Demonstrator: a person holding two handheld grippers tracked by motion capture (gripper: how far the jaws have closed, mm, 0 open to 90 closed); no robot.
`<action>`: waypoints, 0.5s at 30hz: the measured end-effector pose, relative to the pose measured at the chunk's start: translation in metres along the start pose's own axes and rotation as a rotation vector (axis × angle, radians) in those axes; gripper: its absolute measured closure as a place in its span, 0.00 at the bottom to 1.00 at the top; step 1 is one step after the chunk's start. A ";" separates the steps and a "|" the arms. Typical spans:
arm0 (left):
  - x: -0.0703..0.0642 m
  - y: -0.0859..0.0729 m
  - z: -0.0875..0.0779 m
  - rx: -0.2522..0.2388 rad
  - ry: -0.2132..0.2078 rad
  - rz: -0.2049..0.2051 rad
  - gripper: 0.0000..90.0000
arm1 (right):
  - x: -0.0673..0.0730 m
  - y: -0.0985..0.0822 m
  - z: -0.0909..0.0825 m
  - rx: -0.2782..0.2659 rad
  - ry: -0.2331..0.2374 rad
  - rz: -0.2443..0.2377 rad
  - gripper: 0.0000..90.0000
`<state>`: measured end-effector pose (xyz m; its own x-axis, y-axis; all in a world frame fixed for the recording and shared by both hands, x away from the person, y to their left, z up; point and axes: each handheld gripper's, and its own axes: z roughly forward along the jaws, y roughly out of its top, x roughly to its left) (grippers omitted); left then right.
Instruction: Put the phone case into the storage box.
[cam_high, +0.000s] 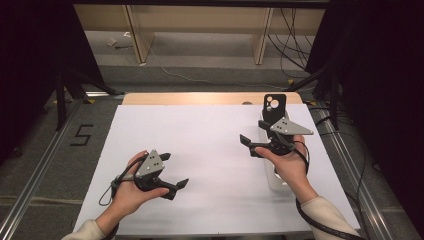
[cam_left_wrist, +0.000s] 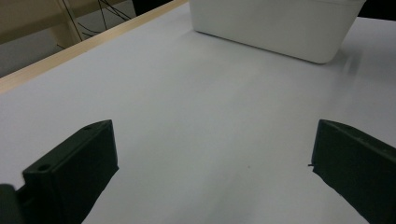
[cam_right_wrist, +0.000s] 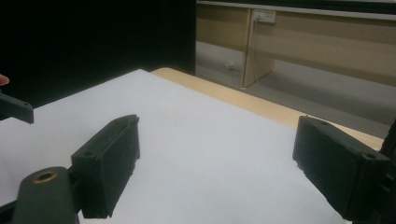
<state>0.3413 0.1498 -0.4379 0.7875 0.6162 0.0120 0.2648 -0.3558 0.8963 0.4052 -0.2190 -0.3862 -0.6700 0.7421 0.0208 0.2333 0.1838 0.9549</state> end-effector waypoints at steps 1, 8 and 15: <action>0.000 0.000 0.000 0.000 0.000 0.000 0.00 | 0.001 0.000 0.000 0.001 0.003 -0.002 0.18; 0.000 0.000 0.000 -0.001 0.000 0.000 0.00 | 0.003 -0.004 -0.005 0.001 0.024 -0.015 0.18; 0.000 0.001 -0.001 -0.003 0.002 0.001 0.00 | 0.006 -0.007 -0.010 0.001 0.042 -0.022 0.18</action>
<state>0.3408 0.1499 -0.4371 0.7867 0.6172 0.0134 0.2628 -0.3543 0.8974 0.3928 -0.2227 -0.3895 -0.7037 0.7104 0.0119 0.2184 0.2004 0.9550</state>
